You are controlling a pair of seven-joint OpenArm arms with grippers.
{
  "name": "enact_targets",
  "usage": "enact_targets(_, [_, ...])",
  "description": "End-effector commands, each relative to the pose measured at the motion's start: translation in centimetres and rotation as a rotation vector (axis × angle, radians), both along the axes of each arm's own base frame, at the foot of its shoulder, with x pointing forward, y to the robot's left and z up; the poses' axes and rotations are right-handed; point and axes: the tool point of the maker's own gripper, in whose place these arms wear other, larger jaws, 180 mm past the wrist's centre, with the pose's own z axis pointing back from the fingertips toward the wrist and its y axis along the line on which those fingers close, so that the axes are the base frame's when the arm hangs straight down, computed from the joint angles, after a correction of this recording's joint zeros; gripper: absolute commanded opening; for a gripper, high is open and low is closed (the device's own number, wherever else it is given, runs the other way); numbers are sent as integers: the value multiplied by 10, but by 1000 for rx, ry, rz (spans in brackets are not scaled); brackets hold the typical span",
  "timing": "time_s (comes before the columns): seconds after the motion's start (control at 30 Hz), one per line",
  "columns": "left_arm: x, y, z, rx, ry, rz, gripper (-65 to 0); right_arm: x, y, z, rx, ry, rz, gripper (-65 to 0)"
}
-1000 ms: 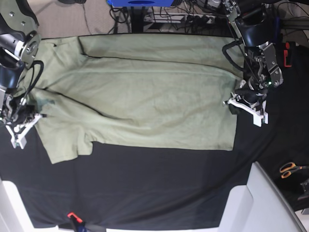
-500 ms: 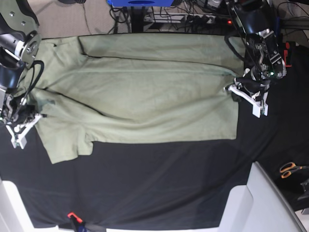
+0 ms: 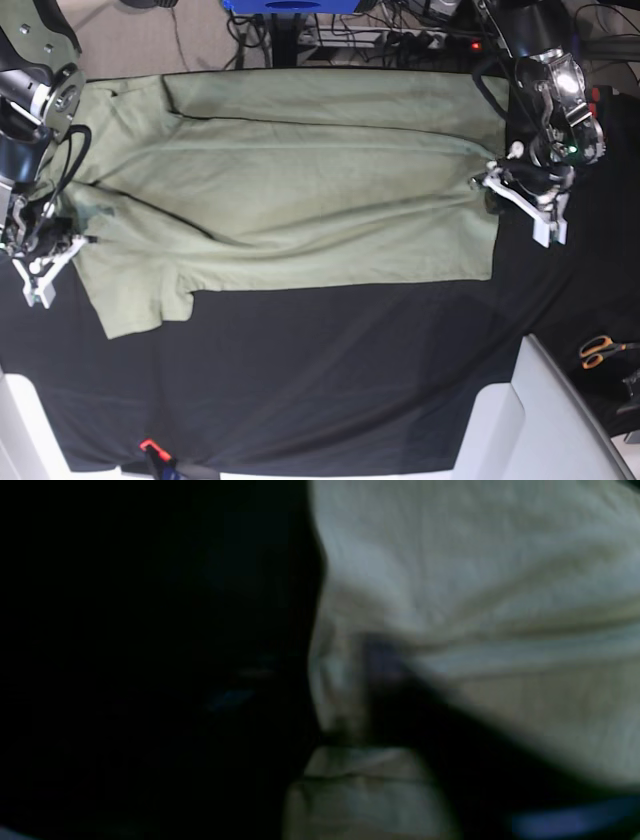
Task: Fold the T-shirt properly
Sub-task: 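Grasp the unfolded side edge, right gripper at sleeve, left at hem, then lift that edge and fold it over onto the folded side with both grippers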
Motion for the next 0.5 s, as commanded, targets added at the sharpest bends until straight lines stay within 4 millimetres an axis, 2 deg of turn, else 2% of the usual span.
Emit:
enact_targets(0.0, [12,5,17,19,-60,-5,-191,14,-7,13,-10,-43,-4,-648])
enact_targets(0.07, [17,6,25,30,-83,-9,-26,14,-7,13,-10,-43,-4,-648])
enact_targets(0.1, [20,7,27,31,-89,-7,0,14,-7,13,-10,-43,-4,-648])
enact_targets(0.23, [41,8,36,23,-121,-2,0,13,-7,13,-12,-41,-3,-648])
enact_targets(0.33, [57,13,30,-9,-109,14,0,13,-8,13,-13,-41,-3,-648])
enact_targets(0.47, [72,10,10,-82,-60,37,0,13,-10,14,-17,-42,-5,-648])
